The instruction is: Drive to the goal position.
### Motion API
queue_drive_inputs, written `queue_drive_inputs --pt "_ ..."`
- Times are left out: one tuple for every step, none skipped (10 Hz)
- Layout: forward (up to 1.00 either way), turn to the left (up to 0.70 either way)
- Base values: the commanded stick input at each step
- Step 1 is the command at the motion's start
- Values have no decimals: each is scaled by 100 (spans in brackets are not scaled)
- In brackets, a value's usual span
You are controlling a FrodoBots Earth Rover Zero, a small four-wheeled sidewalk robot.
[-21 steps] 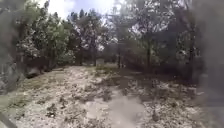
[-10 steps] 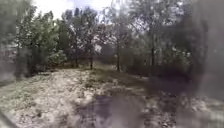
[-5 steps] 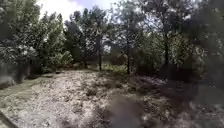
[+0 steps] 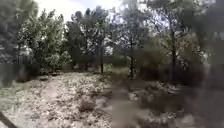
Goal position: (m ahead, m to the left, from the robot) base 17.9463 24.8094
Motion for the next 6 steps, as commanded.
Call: queue_drive_inputs --pt "85 0" --pt "85 0" --pt "85 0" --pt "85 0" --pt "85 0" --pt "85 24"
